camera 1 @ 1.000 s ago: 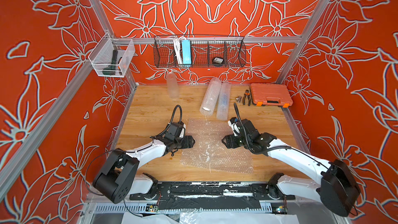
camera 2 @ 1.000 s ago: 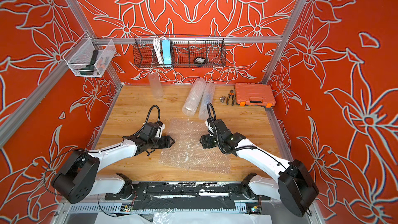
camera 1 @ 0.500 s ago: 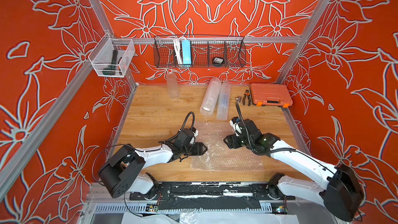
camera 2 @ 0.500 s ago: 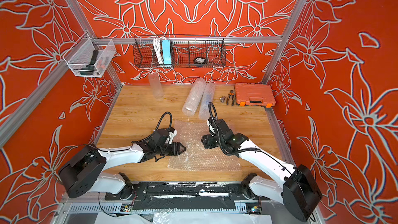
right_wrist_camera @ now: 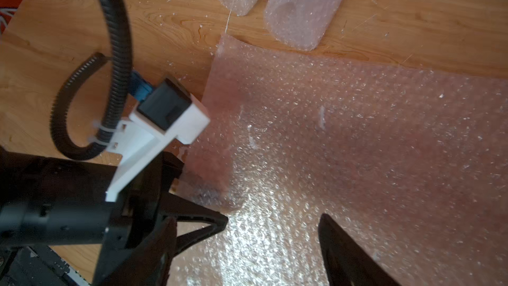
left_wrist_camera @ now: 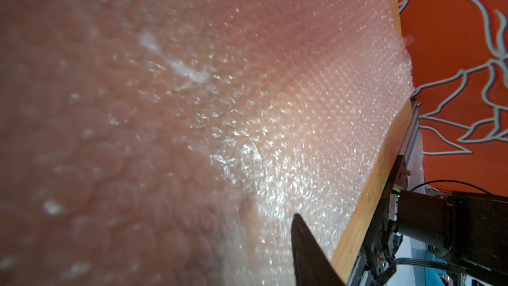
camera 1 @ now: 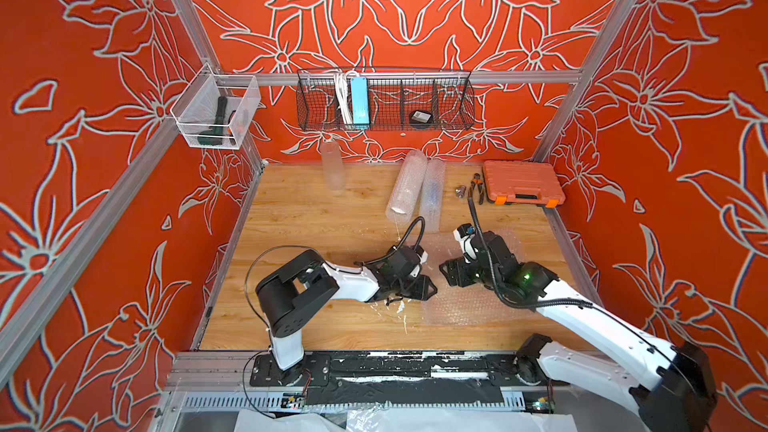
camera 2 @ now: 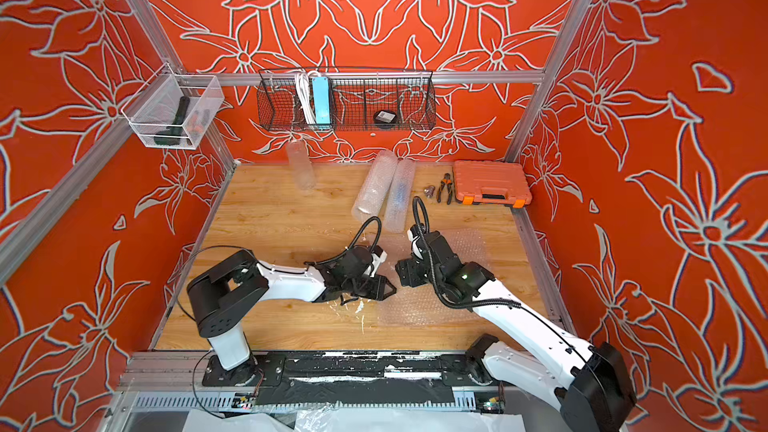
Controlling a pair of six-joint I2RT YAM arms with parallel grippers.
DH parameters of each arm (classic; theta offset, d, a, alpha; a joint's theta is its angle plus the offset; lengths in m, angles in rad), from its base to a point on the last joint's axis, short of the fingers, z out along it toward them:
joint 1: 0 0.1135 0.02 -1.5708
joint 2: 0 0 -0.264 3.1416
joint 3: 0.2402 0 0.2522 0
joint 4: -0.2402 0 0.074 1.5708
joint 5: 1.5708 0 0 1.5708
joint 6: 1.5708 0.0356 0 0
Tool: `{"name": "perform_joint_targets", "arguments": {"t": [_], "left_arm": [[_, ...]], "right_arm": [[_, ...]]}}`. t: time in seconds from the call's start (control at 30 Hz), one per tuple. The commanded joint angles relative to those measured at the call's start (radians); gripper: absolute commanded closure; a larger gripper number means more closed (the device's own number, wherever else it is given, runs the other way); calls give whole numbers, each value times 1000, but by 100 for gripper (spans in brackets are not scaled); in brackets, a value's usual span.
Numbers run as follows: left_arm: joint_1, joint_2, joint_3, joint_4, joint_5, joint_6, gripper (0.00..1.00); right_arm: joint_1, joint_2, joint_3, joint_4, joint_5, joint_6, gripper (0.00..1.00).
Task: Unwrap the vase from the bubble wrap
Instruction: Move the bubble wrap to the center of the board.
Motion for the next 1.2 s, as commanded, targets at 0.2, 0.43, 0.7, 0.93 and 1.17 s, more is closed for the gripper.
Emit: {"name": "perform_joint_targets", "arguments": {"t": [0.2,0.43,0.7,0.93,1.17], "left_arm": [[-69,214,219,-52,58,19,61],[-86,286,381,-98,89,66,52],[-83,71,295,-232,-85,206,6],[-25,-108,280,-446,-277,318,3],[222,-186,329,-501,-344,437,3]], "right_arm": [[-26,-93,40,-90,99,4,18],[-38,-129,34,-103,96,6,18],[-48,-167,46,-110,99,10,18],[-60,-144,54,-97,75,9,18],[-78,-105,45,-72,40,7,17]]}}
